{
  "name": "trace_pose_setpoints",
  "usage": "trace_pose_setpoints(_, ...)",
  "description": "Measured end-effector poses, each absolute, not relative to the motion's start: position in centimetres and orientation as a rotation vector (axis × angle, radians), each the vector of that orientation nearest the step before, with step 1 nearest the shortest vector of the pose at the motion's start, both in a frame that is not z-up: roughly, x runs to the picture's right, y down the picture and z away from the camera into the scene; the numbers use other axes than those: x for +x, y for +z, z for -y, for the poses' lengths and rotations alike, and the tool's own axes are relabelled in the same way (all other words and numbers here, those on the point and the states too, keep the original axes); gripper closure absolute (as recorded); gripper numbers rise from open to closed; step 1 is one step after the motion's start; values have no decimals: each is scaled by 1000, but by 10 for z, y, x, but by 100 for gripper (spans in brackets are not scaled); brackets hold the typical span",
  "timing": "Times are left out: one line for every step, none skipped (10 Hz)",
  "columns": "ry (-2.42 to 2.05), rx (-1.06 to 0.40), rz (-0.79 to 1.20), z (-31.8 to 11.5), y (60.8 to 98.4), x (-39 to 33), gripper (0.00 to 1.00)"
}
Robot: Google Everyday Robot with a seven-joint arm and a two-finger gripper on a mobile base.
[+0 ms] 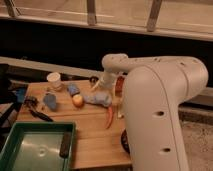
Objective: Place towel in red bowl
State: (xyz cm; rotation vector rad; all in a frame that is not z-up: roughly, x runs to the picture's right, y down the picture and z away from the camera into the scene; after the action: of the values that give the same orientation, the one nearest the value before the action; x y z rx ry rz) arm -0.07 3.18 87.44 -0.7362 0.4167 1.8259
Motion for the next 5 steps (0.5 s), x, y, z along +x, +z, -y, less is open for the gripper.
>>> trace_pose_setpoints(1831, -789, -433, -40, 889, -5, 22)
trace_pose_setpoints(1840, -834, -451, -48, 902, -6, 22)
trace_pose_setpoints(1850, -873, -468, -54, 913, -8, 22)
trace_pose_setpoints(1855, -909, -490, -61, 923, -9, 22)
trace_pose_setpoints(1855, -937, -506, -65, 929, -13, 28)
